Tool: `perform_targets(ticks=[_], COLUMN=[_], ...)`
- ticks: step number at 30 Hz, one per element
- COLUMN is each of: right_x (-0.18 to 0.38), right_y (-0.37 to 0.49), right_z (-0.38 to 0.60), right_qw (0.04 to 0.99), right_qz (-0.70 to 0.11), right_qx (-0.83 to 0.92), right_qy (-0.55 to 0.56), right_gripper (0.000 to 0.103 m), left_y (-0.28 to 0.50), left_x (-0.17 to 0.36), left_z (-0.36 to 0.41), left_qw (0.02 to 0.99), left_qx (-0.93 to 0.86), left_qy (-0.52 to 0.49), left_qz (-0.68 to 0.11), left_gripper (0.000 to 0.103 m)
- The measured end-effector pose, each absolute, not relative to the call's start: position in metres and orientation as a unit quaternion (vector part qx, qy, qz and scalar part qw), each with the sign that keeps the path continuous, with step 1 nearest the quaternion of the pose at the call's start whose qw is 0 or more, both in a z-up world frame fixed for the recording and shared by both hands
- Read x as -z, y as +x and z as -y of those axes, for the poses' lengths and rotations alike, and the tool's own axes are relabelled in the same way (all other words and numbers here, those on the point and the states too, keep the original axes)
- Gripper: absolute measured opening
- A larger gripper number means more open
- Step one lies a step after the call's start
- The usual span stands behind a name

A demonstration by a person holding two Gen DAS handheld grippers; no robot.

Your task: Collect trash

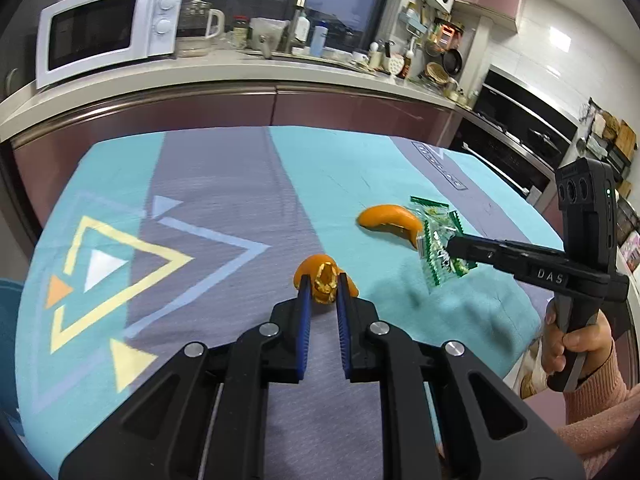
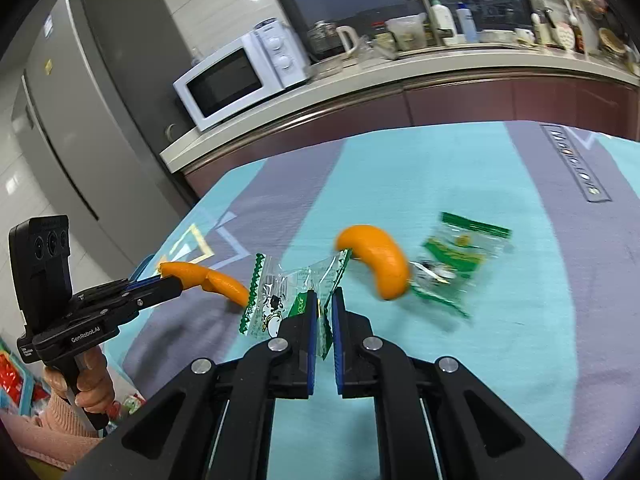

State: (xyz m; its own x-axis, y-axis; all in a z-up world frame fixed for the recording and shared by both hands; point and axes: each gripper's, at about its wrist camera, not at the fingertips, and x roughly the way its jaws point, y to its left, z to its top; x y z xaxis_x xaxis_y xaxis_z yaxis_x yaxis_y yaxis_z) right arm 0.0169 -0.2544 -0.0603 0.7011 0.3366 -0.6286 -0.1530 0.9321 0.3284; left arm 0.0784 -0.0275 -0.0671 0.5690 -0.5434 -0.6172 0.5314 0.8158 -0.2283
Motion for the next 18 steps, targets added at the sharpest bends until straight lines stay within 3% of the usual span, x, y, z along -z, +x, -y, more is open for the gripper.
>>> perform_targets(ticks=[18], right_x=[0.054], right_y=[0.034], right_z=[0.206], right_qw=[0.906], right_qz=[-0.363], right_qx=[-0.193], right_qy=[0.105], right_gripper=[0.006], left_y=[0.060], left_x=[0.046], left_z=[-0.020], left_qw=[0.911], left_qx=[0.256], left_qy=[-0.033], left_qz=[-0.321], left_gripper=[0.012])
